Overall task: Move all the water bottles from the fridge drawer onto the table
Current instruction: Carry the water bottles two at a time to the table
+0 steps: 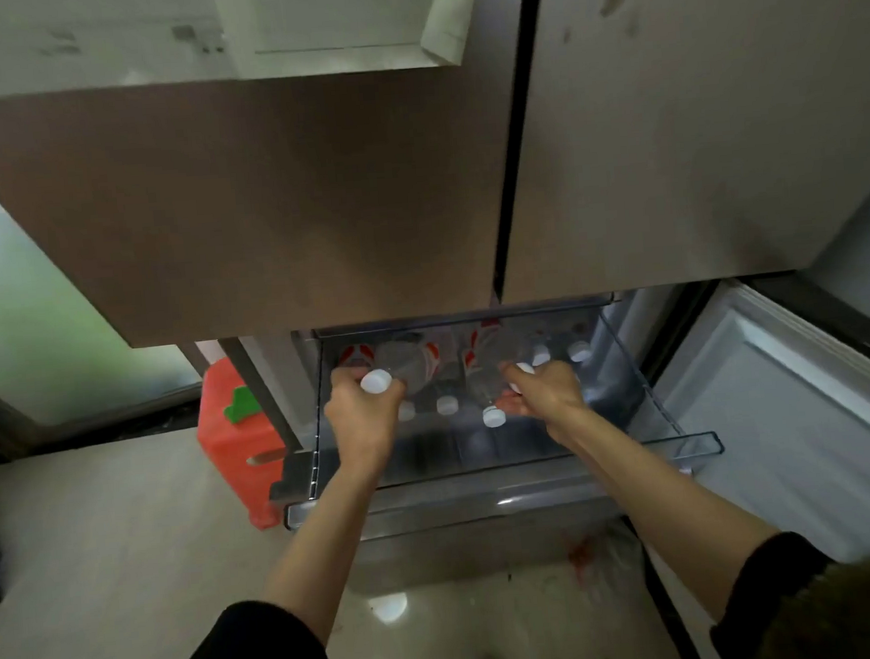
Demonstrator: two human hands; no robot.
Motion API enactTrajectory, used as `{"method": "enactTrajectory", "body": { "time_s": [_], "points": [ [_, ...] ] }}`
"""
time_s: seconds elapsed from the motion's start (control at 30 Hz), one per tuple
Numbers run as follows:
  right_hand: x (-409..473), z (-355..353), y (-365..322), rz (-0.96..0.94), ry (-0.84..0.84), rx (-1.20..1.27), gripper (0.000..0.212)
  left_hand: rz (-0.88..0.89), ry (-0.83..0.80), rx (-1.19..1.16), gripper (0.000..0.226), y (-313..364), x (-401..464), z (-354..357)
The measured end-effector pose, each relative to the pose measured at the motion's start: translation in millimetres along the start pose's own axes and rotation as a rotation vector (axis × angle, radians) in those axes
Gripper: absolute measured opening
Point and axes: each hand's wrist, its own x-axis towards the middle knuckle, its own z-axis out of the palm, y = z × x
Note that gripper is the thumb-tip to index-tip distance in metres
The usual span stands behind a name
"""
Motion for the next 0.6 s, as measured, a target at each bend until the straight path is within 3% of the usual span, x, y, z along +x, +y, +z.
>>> {"method": "enactTrajectory", "body": {
  "time_s": [0.27, 0.4, 0.6],
  "points": [
    [-65.9, -0.1, -19.4, -0.330, 0.328, -0.250, 0.032, 0.218, -0.113, 0.091, 0.036, 0.2, -11.4, -42.9],
    [-84.3, 10.8, -22.0, -0.496, 0.302, -0.376, 0.029, 0.278, -0.112, 0.165, 0.037, -3.2, -11.2, -54.1],
    [-87.3, 26.0, -18.7, -0.519, 0.176, -0.502, 0.033, 0.302, -0.061, 0.256, 0.039, -5.3, -3.1, -66.0]
  ]
}}
